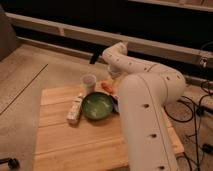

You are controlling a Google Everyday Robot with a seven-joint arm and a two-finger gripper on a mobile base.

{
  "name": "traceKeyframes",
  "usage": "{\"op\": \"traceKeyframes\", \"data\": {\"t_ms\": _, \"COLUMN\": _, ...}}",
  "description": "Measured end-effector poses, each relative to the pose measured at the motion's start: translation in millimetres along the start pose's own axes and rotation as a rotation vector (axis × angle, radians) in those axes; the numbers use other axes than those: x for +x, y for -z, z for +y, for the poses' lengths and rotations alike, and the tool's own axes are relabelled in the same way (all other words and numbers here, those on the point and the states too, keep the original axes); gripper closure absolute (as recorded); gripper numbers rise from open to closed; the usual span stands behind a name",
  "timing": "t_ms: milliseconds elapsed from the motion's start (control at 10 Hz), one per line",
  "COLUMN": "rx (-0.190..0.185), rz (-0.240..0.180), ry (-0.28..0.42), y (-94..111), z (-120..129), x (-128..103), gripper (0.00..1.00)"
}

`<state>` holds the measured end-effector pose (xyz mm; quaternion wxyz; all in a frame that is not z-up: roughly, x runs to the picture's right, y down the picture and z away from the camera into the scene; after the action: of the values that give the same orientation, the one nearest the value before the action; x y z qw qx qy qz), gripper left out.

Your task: Drag the pepper across the table

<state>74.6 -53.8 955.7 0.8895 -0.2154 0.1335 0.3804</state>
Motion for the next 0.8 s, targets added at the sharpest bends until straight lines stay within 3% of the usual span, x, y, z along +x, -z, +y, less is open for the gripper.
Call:
{"op": "traceKeyframes", "data": {"t_ms": 300, "rx": -0.033, "rz": -0.041, "ry": 0.028, "y": -13, "z": 5, "x": -20, "gripper": 0.35}}
{"op": "traceKeyframes", "data": {"t_ms": 800, "rx": -0.073, "rz": -0.013, "ry": 0.010, "y": -45, "z": 2, "x": -13, "gripper": 0.35}}
